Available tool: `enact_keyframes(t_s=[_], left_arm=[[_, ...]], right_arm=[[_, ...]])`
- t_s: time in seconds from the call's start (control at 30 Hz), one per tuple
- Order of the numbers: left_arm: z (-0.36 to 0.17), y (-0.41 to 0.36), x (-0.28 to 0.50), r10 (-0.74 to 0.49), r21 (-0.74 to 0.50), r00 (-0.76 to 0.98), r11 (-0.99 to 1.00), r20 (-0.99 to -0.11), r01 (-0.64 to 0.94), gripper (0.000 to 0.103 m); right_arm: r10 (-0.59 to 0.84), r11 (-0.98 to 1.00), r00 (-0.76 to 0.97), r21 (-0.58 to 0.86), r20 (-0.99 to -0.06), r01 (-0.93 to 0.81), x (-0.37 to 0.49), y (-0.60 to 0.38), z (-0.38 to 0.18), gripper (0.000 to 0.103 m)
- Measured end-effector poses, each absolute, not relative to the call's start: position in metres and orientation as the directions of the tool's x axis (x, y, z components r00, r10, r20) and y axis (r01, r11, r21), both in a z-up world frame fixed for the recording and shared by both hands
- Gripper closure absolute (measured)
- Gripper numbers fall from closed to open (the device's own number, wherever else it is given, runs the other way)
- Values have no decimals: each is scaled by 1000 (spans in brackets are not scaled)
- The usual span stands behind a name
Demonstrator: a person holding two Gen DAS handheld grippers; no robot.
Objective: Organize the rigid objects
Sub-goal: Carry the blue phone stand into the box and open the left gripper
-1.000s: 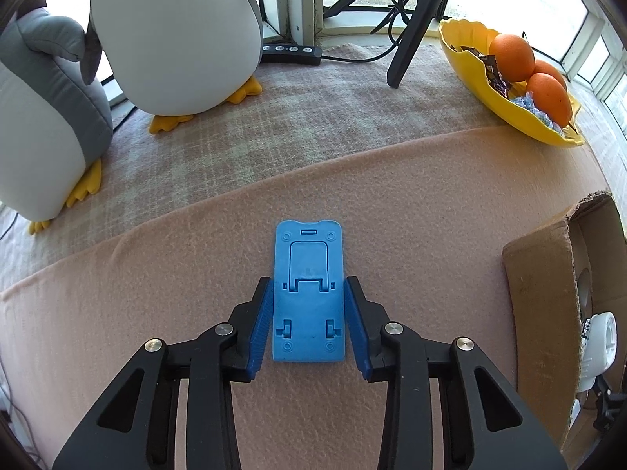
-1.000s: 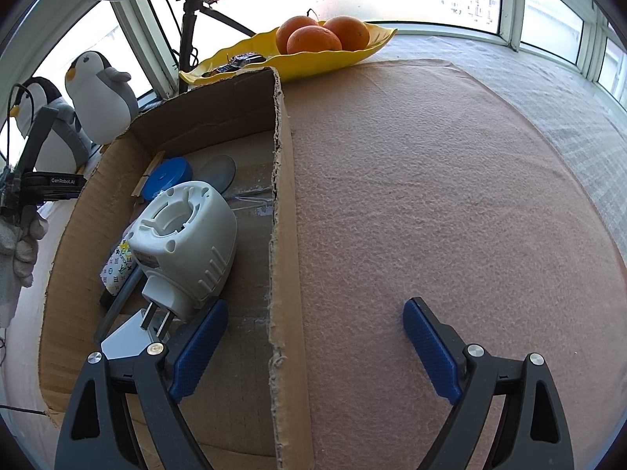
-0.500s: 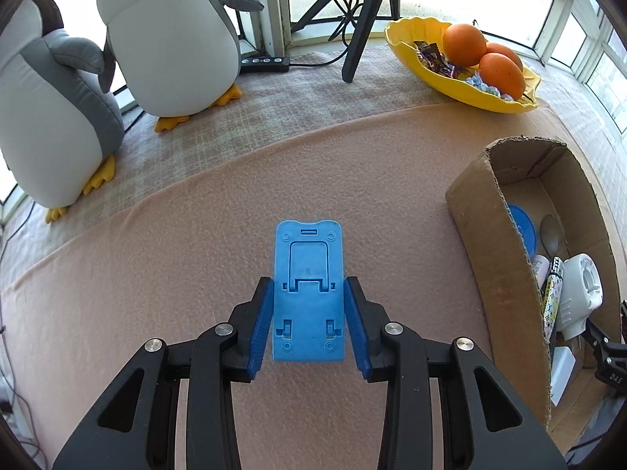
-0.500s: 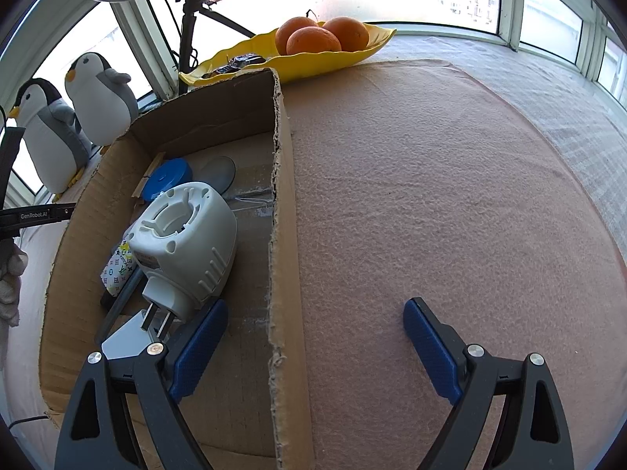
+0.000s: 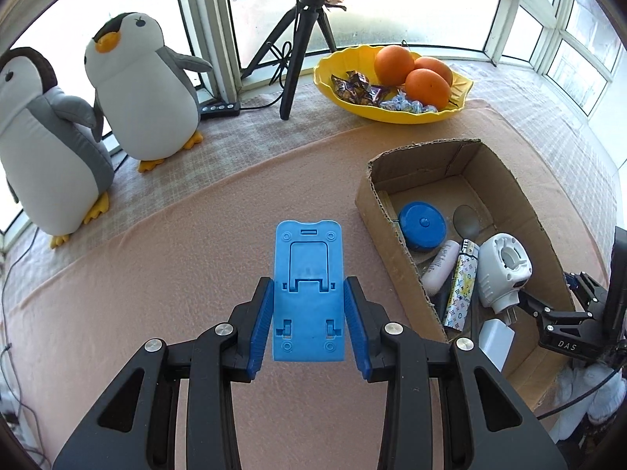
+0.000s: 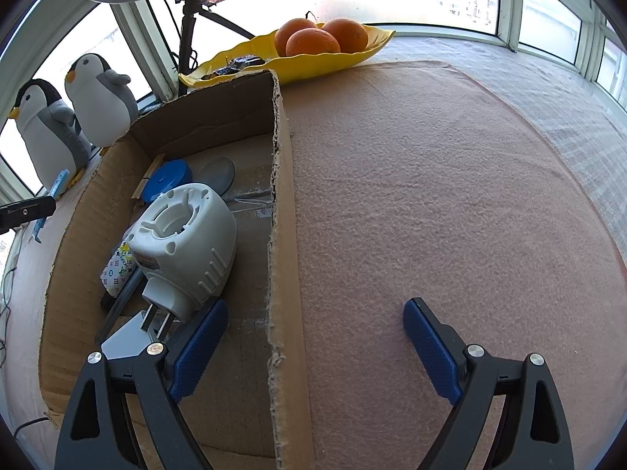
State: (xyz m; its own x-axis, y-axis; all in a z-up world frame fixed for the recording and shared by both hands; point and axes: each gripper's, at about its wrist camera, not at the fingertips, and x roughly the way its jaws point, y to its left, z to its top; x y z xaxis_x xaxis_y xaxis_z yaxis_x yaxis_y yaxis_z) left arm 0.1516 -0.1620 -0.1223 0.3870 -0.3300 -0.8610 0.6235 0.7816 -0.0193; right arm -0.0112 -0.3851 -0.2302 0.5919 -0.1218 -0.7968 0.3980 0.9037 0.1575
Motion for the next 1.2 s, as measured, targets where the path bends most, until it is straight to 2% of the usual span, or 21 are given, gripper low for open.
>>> enact_keyframes(t_s=[0.57, 1.2], left_arm=[[-114, -220, 101, -409, -46, 329, 683, -851, 729, 68], [-123, -259, 84, -408, -37, 298, 639, -863, 769, 68]], right_arm=[[-126, 904, 588, 152, -799, 400, -11, -386, -230, 14], [-126, 904, 589, 153, -798, 400, -11, -386, -230, 14]])
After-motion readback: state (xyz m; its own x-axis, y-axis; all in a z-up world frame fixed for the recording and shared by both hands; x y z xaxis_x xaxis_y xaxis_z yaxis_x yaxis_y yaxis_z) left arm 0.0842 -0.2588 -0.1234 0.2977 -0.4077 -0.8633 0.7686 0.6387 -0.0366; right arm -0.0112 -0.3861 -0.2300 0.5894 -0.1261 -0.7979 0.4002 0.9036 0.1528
